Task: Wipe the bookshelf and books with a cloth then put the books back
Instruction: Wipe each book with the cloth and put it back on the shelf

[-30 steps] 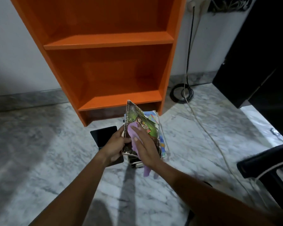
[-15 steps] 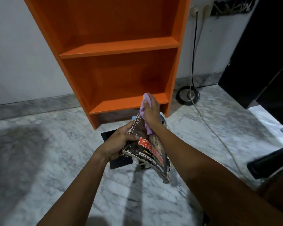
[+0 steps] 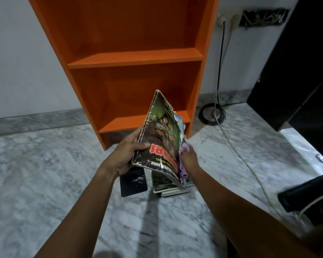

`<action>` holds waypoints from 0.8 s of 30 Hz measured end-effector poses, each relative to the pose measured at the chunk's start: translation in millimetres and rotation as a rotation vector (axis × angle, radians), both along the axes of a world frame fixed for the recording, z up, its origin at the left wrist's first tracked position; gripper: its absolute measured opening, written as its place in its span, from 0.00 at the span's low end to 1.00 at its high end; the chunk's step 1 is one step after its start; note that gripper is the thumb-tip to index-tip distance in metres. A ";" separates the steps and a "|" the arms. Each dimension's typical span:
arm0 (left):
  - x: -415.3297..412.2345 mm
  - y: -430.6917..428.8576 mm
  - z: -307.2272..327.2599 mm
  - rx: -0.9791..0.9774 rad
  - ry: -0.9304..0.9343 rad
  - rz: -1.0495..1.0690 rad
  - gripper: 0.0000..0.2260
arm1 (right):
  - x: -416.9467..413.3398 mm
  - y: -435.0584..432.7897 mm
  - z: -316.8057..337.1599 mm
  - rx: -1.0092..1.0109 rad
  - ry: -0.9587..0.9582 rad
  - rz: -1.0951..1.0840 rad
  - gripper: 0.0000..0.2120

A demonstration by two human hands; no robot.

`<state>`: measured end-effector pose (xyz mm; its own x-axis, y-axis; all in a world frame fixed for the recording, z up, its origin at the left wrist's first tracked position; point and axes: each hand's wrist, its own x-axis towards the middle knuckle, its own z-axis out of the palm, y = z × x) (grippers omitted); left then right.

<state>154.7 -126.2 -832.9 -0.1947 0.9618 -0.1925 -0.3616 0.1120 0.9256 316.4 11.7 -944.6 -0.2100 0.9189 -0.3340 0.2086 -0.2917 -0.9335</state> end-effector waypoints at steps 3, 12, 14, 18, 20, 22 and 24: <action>-17.6 -6.4 3.1 0.013 0.002 0.054 0.27 | 7.6 -0.8 18.1 -0.280 0.334 0.019 0.17; -22.6 0.3 -9.0 -0.170 0.651 0.278 0.23 | 11.1 11.4 101.1 -0.043 0.505 0.317 0.20; -9.1 9.3 -5.4 -0.262 0.871 0.452 0.27 | 4.6 6.5 124.5 0.136 0.350 0.298 0.16; 9.6 34.0 22.6 -0.119 0.082 0.288 0.44 | -12.2 -29.0 147.3 0.618 0.000 0.419 0.11; 5.2 34.8 38.2 0.002 -0.226 0.241 0.39 | -22.9 -45.8 139.1 0.789 -0.086 0.468 0.13; 2.1 36.7 47.8 0.120 -0.280 0.357 0.26 | -27.3 -53.0 127.5 0.920 -0.204 0.476 0.19; 0.0 37.5 49.9 0.187 -0.269 0.454 0.24 | -29.1 -57.3 121.2 1.030 -0.211 0.472 0.22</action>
<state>154.7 -88.7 -783.0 -0.5647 0.8155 -0.1271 -0.5615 -0.2667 0.7833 287.3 -45.6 -823.5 -0.6347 0.6209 0.4601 0.2742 0.7376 -0.6170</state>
